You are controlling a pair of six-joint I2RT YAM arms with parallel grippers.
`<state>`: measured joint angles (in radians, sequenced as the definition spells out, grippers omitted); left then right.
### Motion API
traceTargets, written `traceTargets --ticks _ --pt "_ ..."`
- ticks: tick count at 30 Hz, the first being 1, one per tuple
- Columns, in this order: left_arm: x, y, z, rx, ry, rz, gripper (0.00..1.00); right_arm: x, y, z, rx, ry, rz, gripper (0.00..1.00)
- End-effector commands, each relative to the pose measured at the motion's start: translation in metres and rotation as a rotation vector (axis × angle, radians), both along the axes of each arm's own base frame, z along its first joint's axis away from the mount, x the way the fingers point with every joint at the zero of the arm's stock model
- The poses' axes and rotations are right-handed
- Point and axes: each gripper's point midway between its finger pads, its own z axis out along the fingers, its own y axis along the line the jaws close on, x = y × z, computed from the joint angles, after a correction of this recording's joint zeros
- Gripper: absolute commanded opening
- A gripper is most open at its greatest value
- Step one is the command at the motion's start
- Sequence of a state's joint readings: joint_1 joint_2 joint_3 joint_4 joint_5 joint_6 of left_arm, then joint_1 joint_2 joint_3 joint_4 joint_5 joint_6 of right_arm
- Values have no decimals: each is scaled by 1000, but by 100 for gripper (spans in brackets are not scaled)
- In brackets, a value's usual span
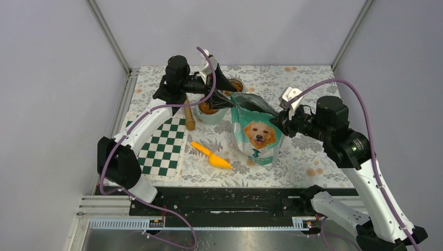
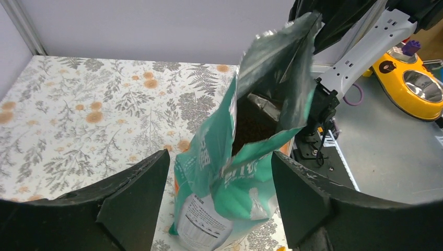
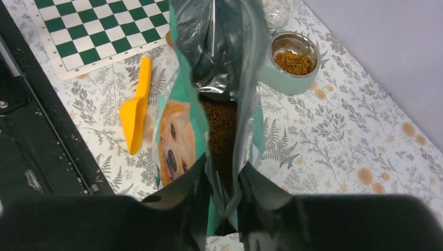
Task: Serve the pet food
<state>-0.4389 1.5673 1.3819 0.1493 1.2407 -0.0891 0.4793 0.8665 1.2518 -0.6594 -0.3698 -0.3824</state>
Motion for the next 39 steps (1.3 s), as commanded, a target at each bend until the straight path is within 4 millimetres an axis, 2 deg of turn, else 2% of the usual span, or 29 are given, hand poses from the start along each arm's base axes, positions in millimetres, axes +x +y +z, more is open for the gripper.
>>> traceTargets --ticks 1,5,9,11,12,14,15,16,17,20,25,27,34,39 --pt "-2 -4 18 -26 -97 -43 73 8 5 7 19 -15 -1 20" --pt "-4 -11 16 -48 -99 -73 69 8 4 10 20 -23 -1 2" --pt "-6 -12 11 -53 -75 -114 54 8 -2 12 6 -52 -26 0" --pt "-6 -13 8 -51 -75 -121 43 10 -4 15 -3 -65 -35 0" --pt "-4 -12 6 -48 -81 -114 32 11 -5 17 -4 -74 -37 0" --pt "13 -6 3 -33 -114 -21 10 16 -7 21 -10 -90 -54 0" --pt "23 -1 1 -21 -138 36 2 19 -9 25 -14 -103 -72 0" --pt "31 7 6 -15 -169 88 0 23 -12 28 -18 -114 -94 0" --pt "37 11 7 -9 -186 127 0 27 -15 33 -21 -132 -118 0" --pt "42 28 29 -6 -263 208 0 43 -26 55 -17 -211 -193 0" --pt "33 45 55 63 -391 282 0 54 -32 107 7 -331 -200 0" --pt "28 52 66 65 -448 311 0 58 -31 120 -3 -367 -181 0" --pt "23 59 82 79 -516 338 0 69 -25 142 -18 -466 -121 0" --pt "18 60 96 66 -548 336 0 74 -21 146 -2 -493 -97 0"
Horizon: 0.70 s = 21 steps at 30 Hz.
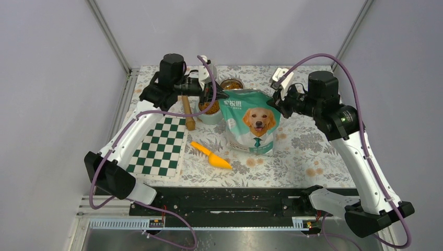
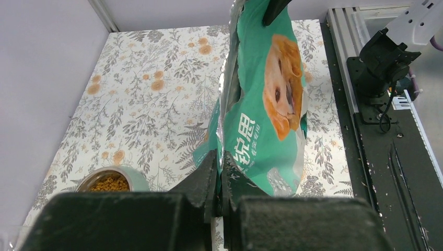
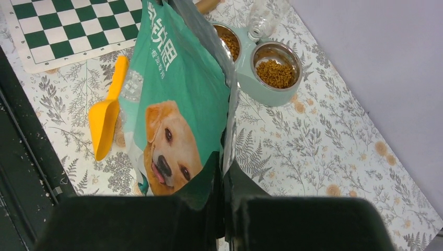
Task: Serve the pet food
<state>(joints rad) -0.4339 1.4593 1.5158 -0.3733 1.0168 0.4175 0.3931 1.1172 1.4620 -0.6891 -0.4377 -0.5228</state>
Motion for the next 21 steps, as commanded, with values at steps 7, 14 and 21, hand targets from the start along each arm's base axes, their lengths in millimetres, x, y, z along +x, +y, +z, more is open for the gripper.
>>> traceTargets --ticks 7,14,21 --pt "3 35 55 -50 -197 127 22 16 -17 89 108 -343 -43 7" --pt "-9 19 26 -105 -37 15 72 -21 5 21 99 -14 127 65" --pt "-9 -7 39 -116 -36 -53 78 -25 2 24 59 27 142 76"
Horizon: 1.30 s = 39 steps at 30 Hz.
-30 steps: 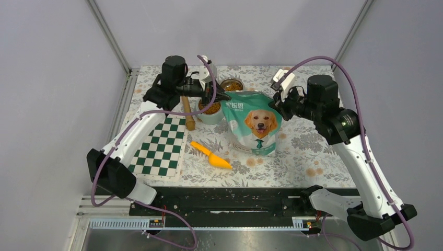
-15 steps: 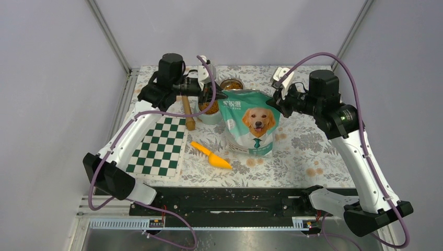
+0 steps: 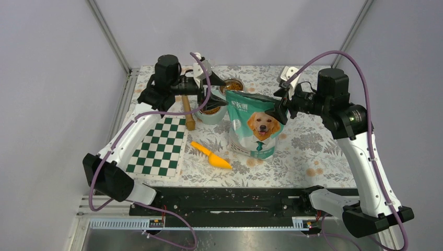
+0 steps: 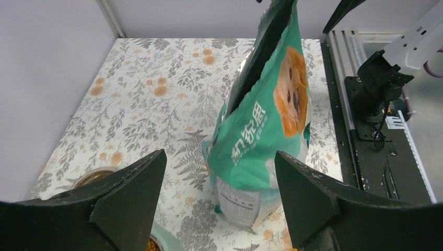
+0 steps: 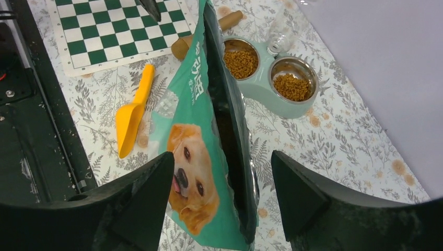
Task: Serve the pet food
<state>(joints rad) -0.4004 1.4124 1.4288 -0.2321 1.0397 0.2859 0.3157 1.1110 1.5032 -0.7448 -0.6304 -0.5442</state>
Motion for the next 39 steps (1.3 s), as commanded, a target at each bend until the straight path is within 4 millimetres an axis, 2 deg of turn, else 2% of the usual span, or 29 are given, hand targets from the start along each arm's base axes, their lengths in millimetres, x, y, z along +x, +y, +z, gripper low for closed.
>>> traceTargets --ticks 1,5,9,17,19,22,26,27,28,31,34,39 --pt "-8 -21 33 -51 -79 -88 79 -4 1 10 -9 10 29 77" --pt "1 -38 26 15 -132 -58 79 14 -2 5 -54 44 -29 76" --pt "3 -49 9 93 -158 -64 76 11 5 1 -97 45 17 71" --pt "0 -47 -33 303 -178 -65 40 -1 5 -23 -241 61 85 55" --pt "-1 -44 -36 325 -186 -58 33 -2 3 -25 -251 54 87 47" --pt "-2 -43 -38 337 -199 -51 25 -1 1 -27 -268 40 77 28" --pt "0 -42 -33 339 -201 -36 9 3 -3 -26 -287 7 53 5" --pt "1 -41 -31 343 -204 -29 5 5 -4 -22 -285 -16 45 0" --pt "2 -40 -28 348 -212 -22 0 8 -5 -17 -284 -39 33 0" --pt "9 -33 -13 352 -253 25 0 24 -10 3 -289 -125 -28 0" --pt "22 -21 6 352 -295 103 0 43 -14 33 -280 -217 -101 0" --pt "36 1 36 336 -354 217 0 59 -6 83 -199 -359 -125 0"
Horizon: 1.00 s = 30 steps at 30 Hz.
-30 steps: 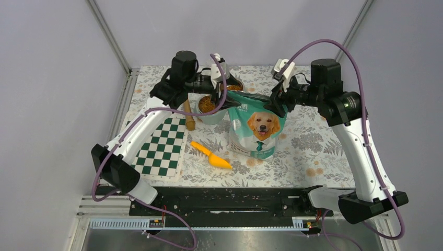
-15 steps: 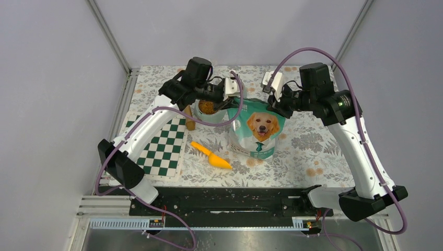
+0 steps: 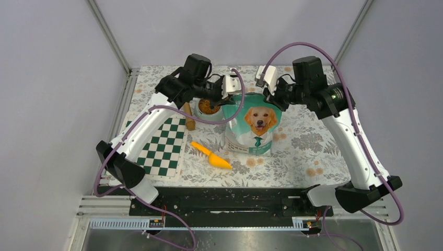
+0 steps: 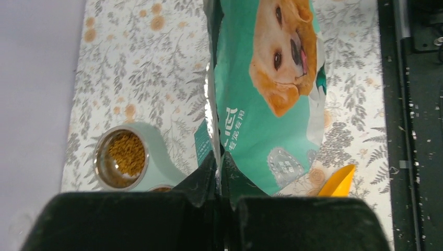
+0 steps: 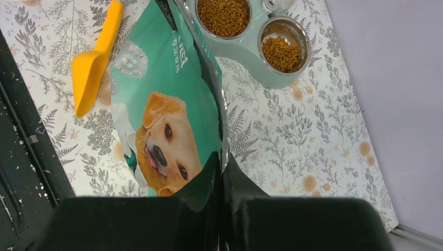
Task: Serve the pet food
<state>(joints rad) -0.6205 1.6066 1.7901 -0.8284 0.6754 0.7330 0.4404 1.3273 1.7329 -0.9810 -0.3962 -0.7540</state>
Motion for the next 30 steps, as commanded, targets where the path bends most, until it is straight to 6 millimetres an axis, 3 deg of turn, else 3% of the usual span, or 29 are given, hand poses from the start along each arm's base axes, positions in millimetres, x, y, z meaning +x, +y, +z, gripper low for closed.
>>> traceTargets --ticks 1,5,10,11,12,15,17,20,25,30 --pt "39 39 82 -78 -277 187 0 32 -7 114 122 -397 -83 0" --pt "38 47 84 -90 -292 216 0 30 5 121 165 -399 -30 0" --pt "33 49 69 -94 -221 229 0 32 16 100 191 -350 7 0" --pt "31 50 64 -93 -197 235 0 31 18 95 194 -341 15 5" --pt "30 51 58 -93 -174 244 4 31 19 89 199 -327 15 19" --pt "28 51 43 -95 -125 267 23 27 22 73 206 -274 26 45" --pt "26 50 44 -104 -115 267 43 24 24 63 199 -225 35 57" --pt "27 47 49 -125 -111 258 54 15 26 50 179 -142 62 64" --pt "25 39 58 -155 -114 207 55 6 28 40 163 -52 84 66" --pt "13 31 58 -169 -127 100 46 0 34 39 172 42 99 64"
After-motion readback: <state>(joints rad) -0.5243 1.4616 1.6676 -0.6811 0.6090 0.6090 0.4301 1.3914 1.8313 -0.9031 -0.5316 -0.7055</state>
